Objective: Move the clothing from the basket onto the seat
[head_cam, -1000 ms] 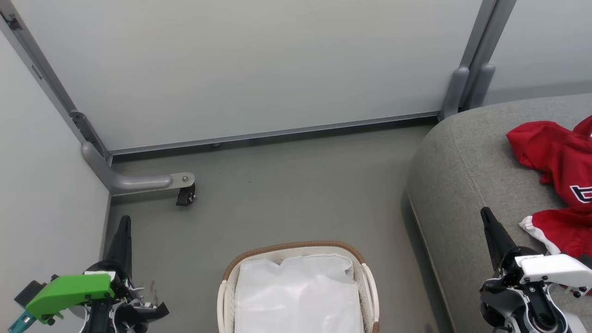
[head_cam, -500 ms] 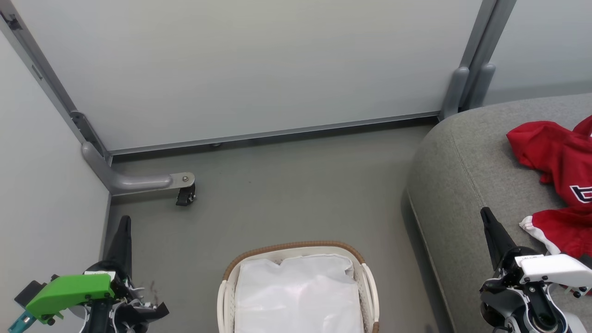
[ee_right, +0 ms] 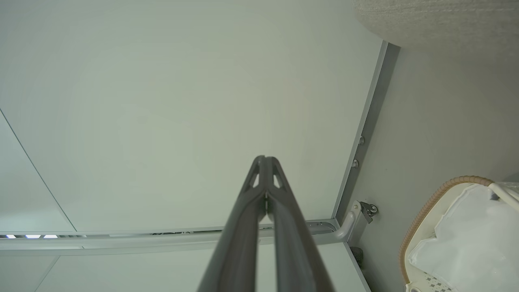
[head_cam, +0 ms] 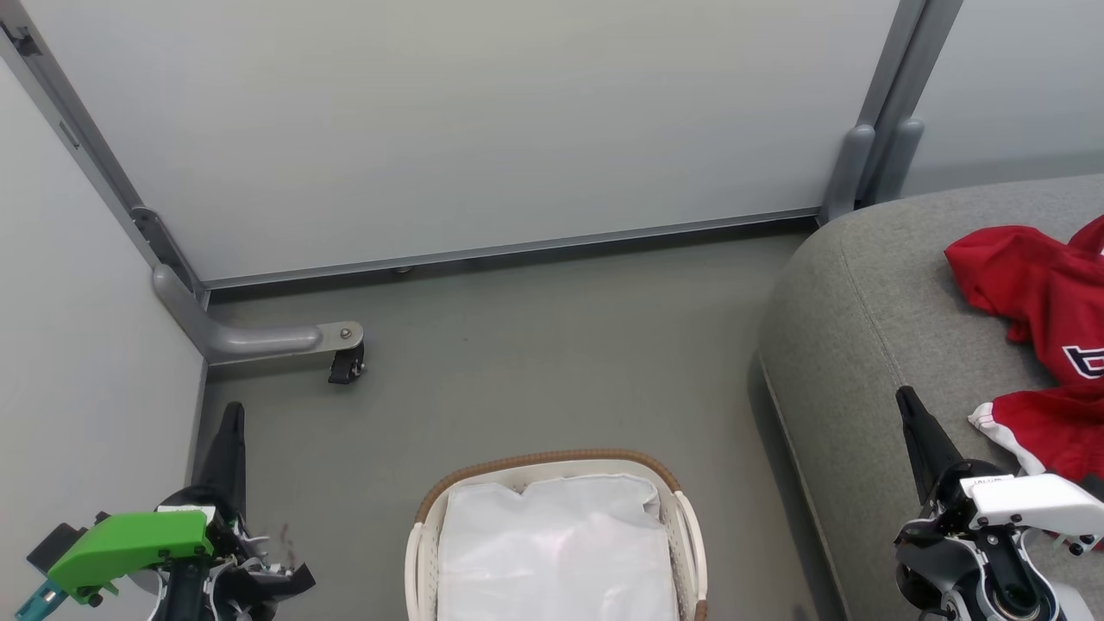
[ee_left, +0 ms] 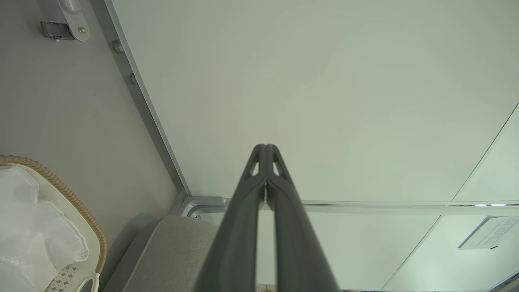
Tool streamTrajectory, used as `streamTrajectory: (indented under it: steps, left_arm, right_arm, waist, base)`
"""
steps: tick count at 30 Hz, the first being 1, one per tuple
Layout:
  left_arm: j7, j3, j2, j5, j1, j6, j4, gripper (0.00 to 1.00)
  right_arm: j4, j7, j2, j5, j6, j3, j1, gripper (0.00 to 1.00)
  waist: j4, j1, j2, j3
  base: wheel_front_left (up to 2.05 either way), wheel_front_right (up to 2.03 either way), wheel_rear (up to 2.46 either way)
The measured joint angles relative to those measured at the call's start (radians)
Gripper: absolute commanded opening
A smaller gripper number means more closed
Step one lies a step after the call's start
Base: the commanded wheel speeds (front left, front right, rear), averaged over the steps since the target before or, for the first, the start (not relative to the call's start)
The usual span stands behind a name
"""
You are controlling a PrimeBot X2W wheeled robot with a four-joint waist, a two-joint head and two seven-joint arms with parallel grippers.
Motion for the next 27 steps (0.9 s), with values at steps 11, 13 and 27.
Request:
streamTrajectory:
  steps: [11,13,27]
  left_arm:
    - [0.0,0.0,0.0,0.0,0.0,0.0,0.0,0.0]
    - [0.0,0.0,0.0,0.0,0.0,0.0,0.0,0.0]
    - [0.0,0.0,0.0,0.0,0.0,0.0,0.0,0.0]
  right_arm:
    - [0.0,0.0,0.0,0.0,0.0,0.0,0.0,0.0]
    - [0.0,0.0,0.0,0.0,0.0,0.0,0.0,0.0]
    - [0.0,0.0,0.0,0.0,0.0,0.0,0.0,0.0]
  waist:
    - [0.0,0.0,0.0,0.0]
    - [0.0,0.0,0.0,0.0]
    - [0.0,0.0,0.0,0.0]
  base:
    - [0.0,0.0,0.0]
    - [0.0,0.0,0.0]
    - [0.0,0.0,0.0]
